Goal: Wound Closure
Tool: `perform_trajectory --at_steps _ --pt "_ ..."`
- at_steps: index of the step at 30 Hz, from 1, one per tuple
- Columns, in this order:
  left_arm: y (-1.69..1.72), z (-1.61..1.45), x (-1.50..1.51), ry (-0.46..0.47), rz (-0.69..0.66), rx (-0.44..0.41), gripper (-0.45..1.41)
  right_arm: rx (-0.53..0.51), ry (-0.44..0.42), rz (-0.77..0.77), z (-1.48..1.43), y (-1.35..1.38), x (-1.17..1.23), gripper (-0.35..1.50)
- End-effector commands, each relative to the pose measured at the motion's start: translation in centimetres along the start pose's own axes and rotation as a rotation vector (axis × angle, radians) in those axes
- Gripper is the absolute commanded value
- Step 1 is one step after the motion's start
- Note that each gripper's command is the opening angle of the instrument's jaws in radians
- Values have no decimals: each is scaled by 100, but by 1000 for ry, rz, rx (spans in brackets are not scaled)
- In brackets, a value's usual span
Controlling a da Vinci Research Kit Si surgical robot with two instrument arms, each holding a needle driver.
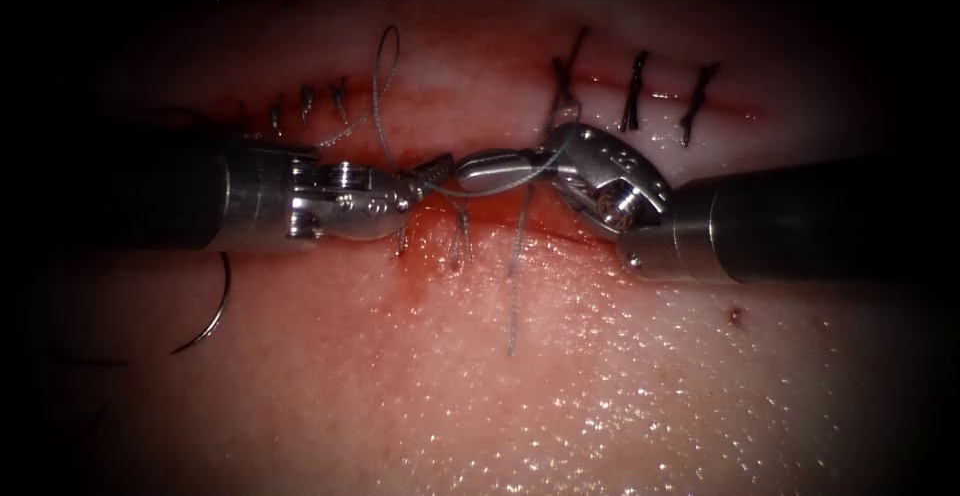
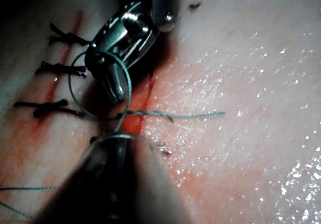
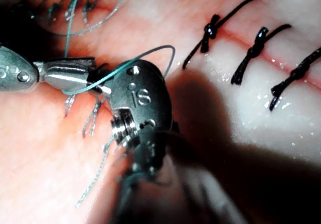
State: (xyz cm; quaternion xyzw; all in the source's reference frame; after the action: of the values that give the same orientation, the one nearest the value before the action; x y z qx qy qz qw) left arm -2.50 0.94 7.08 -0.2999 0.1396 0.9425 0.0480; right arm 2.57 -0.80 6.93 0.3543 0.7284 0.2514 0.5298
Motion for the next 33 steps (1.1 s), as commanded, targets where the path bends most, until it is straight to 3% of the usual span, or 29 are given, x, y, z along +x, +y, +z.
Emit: perform_trajectory --at_steps 1,10,17,24,29,33 --pt "4 10 1 3 0 -2 -45 35 -14 -3 6 -2 -10 -35" --pt "-12 37 10 -18 -4 -27 -45 172 -309 -98 11 -9 -15 -35" --pt "-12 42 16 -18 -1 -28 -45 221 -459 -187 13 -10 -16 -35" --pt "-8 34 13 -8 5 -36 -45 252 -607 -311 19 -14 -21 49" --pt "-6 27 10 0 11 -42 -45 302 -749 -365 30 -24 -31 73" --pt "-6 24 7 -1 14 -43 -45 340 -835 -414 39 -31 -37 74"
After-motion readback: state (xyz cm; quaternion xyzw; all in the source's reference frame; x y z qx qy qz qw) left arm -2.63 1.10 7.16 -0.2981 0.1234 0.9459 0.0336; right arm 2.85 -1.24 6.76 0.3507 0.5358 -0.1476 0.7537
